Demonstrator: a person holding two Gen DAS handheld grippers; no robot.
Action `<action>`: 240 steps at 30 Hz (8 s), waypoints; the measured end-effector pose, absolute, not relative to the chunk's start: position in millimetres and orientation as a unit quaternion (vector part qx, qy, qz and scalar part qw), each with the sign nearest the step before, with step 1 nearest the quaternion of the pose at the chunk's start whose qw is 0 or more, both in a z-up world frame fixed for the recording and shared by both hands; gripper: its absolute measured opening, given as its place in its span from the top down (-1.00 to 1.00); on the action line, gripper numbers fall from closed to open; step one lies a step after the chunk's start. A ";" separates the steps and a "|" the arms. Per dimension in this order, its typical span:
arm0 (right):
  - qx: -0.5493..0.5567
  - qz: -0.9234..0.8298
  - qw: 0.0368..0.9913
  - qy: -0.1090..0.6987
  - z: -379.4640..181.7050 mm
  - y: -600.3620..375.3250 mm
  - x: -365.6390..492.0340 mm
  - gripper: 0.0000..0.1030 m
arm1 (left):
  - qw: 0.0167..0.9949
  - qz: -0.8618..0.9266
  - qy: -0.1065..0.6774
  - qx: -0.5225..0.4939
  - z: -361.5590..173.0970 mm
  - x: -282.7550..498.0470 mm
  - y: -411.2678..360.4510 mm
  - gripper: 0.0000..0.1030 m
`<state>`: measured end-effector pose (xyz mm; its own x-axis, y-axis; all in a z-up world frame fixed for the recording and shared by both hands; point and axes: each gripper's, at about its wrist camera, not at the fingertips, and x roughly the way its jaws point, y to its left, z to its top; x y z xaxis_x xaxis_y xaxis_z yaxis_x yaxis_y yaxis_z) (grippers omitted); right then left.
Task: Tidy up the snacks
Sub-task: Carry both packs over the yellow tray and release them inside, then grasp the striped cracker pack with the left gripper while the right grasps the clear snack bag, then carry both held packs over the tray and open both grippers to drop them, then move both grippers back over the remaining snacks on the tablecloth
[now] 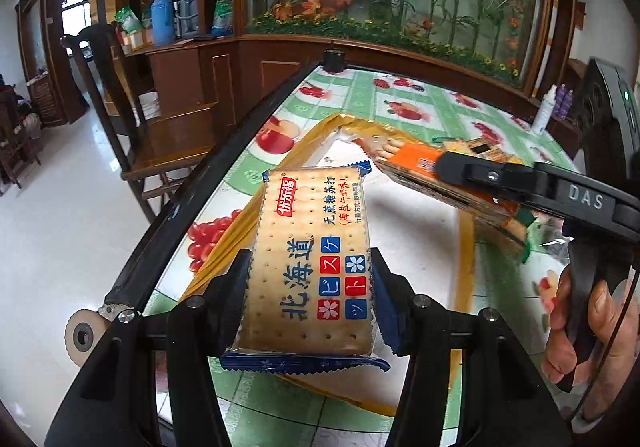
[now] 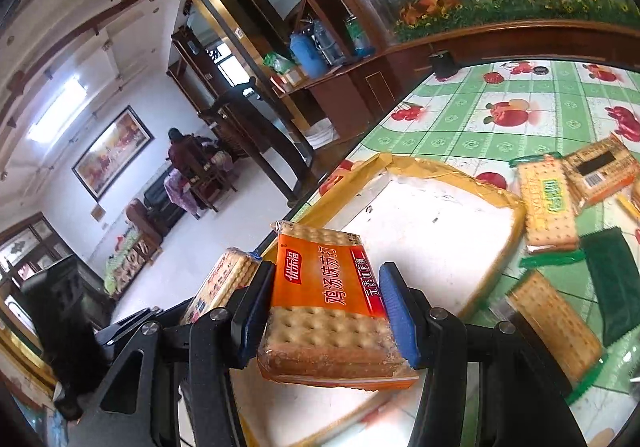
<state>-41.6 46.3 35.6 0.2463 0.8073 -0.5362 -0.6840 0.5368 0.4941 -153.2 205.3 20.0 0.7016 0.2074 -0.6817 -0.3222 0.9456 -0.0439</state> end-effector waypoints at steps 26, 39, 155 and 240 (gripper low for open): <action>0.053 0.393 0.871 0.292 66.1 -33.0 -65.0 -0.97 | 0.908 0.193 0.371 -0.021 27.3 -147.1 185.1 -0.51; 0.038 0.314 0.902 0.295 48.3 -146.0 -74.2 -0.99 | 0.922 0.140 0.361 -0.002 51.7 -130.8 122.3 -0.59; 0.013 0.442 0.840 0.316 73.3 -105.6 -82.0 0.17 | 0.935 0.189 0.297 -0.041 66.3 -145.6 127.8 0.09; 0.042 0.304 0.880 0.363 16.2 -171.4 -23.4 -0.32 | 0.921 0.140 0.359 -0.053 43.3 -83.9 81.0 -0.65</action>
<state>-23.4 -171.4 16.2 0.5509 0.5661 -0.6132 -0.5050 0.8111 0.2952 -83.9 81.0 43.3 0.7035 0.2207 -0.6756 -0.2965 0.9550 0.0033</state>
